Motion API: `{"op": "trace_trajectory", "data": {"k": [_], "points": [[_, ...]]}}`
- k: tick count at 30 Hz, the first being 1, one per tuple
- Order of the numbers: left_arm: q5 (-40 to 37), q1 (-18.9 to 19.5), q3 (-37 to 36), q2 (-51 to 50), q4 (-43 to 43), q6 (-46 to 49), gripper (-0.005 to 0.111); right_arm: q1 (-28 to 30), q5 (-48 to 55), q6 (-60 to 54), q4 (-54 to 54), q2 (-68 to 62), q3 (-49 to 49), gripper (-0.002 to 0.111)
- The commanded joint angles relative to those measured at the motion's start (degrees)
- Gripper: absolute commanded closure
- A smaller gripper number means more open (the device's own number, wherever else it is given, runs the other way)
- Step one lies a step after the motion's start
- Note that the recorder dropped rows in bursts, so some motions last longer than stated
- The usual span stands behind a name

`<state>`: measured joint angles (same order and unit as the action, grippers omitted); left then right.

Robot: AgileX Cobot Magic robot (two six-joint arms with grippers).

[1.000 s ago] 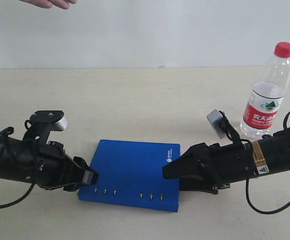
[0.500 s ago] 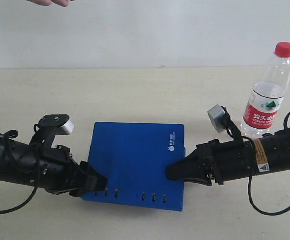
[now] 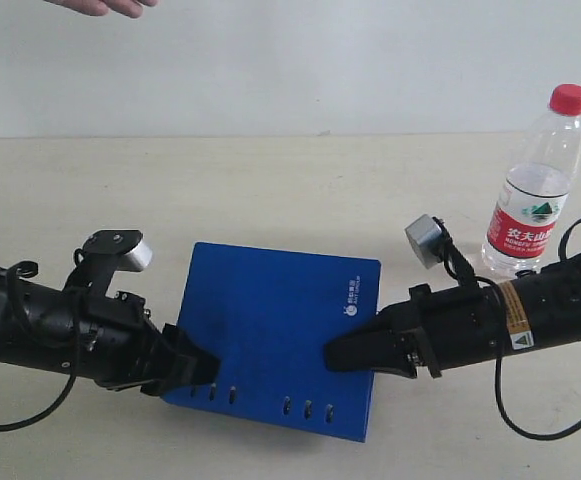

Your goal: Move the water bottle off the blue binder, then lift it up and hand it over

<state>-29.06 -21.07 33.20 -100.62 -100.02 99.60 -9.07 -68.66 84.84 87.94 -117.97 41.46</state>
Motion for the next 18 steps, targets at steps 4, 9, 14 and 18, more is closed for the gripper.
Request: {"op": "trace_trajectory", "data": {"k": [4, 9, 14, 18], "points": [[11.5, 0.0, 2.0, 1.7, 0.1, -5.9, 0.058, 0.0, -1.3, -1.6, -3.3, 1.4, 0.0, 0.108], [9.4, 2.4, 5.6, 4.1, 0.1, -11.5, 0.058, 0.1, -1.3, -2.8, -5.8, 5.6, 0.0, 0.108], [1.5, 4.5, 6.9, 4.1, 0.1, -17.9, 0.058, 0.1, -1.3, -1.5, -7.9, 11.5, 0.0, 0.108], [-0.9, 4.5, 6.9, 4.1, 0.1, -17.9, 0.046, 0.1, 1.9, 1.8, -1.3, 12.2, 0.0, 0.108]]}}
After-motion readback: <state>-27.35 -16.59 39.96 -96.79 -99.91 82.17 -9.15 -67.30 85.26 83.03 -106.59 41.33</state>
